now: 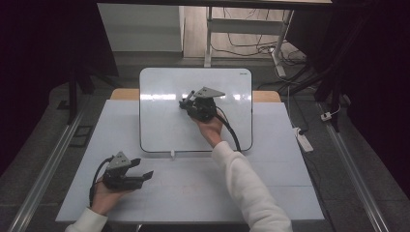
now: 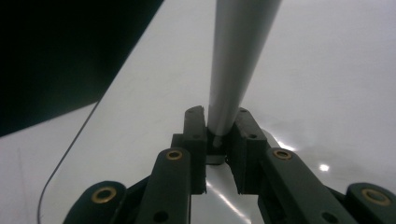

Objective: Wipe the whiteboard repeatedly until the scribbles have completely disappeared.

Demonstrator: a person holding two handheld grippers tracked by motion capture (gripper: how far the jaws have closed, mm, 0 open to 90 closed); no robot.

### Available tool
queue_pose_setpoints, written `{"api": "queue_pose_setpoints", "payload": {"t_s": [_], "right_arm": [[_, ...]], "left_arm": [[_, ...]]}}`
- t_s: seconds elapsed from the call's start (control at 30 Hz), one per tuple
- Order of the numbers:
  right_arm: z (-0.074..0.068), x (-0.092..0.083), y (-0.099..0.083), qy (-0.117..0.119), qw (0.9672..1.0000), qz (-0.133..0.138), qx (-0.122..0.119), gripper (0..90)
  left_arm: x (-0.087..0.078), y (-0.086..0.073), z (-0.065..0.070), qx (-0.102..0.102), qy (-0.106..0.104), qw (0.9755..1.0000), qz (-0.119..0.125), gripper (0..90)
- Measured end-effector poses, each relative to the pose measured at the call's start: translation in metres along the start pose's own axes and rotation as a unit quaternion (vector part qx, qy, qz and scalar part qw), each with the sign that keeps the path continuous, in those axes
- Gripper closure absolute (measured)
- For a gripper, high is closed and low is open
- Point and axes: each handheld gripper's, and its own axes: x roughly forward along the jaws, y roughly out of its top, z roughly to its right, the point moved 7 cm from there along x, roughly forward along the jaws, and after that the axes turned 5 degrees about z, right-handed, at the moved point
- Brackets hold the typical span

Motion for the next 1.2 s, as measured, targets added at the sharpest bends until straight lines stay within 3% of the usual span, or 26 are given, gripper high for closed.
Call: {"api": "queue_pose_setpoints", "payload": {"t_s": [0.1,0.2,0.3,0.43,0.5,0.67,0.77,0.93,1.0,1.2], "right_arm": [[-0.001,0.004,0.003,-0.001,1.0000,0.003,-0.007,77.1],[0.011,0.003,0.012,-0.020,0.9996,0.021,0.007,77.1],[0.016,0.003,0.015,-0.024,0.9992,0.027,0.019,77.1],[-0.001,0.008,0.006,0.004,0.9999,0.002,-0.009,77.1],[-0.003,0.009,0.006,-0.001,0.9996,-0.003,-0.029,77.1],[0.024,-0.003,0.017,-0.045,0.9986,0.025,0.005,77.1],[0.025,-0.008,0.015,-0.044,0.9988,0.023,0.006,77.1],[-0.003,-0.005,-0.009,0.008,0.9998,-0.014,-0.012,77.1],[-0.010,-0.007,-0.014,0.018,0.9994,-0.025,-0.018,77.1],[-0.004,-0.028,-0.017,0.020,0.9993,-0.031,0.008,77.0]], "left_arm": [[-0.001,0.000,0.001,0.000,0.000,1.0000,0.002,28.0],[0.000,0.000,0.000,-0.001,0.000,1.0000,0.003,28.0],[0.000,0.000,-0.001,-0.002,-0.001,1.0000,0.002,28.0],[0.000,0.000,-0.001,-0.002,0.000,1.0000,0.003,28.0],[-0.001,0.000,0.000,0.000,-0.001,1.0000,0.002,28.0],[-0.002,0.000,0.000,0.000,0.001,1.0000,0.005,28.1],[-0.001,0.000,-0.002,0.000,0.000,1.0000,0.004,28.1],[-0.001,0.001,0.000,0.002,0.000,1.0000,0.004,28.1],[-0.002,0.001,0.000,0.002,0.001,1.0000,0.004,28.1],[-0.001,0.000,-0.001,0.001,0.002,1.0000,0.003,28.1]]}}
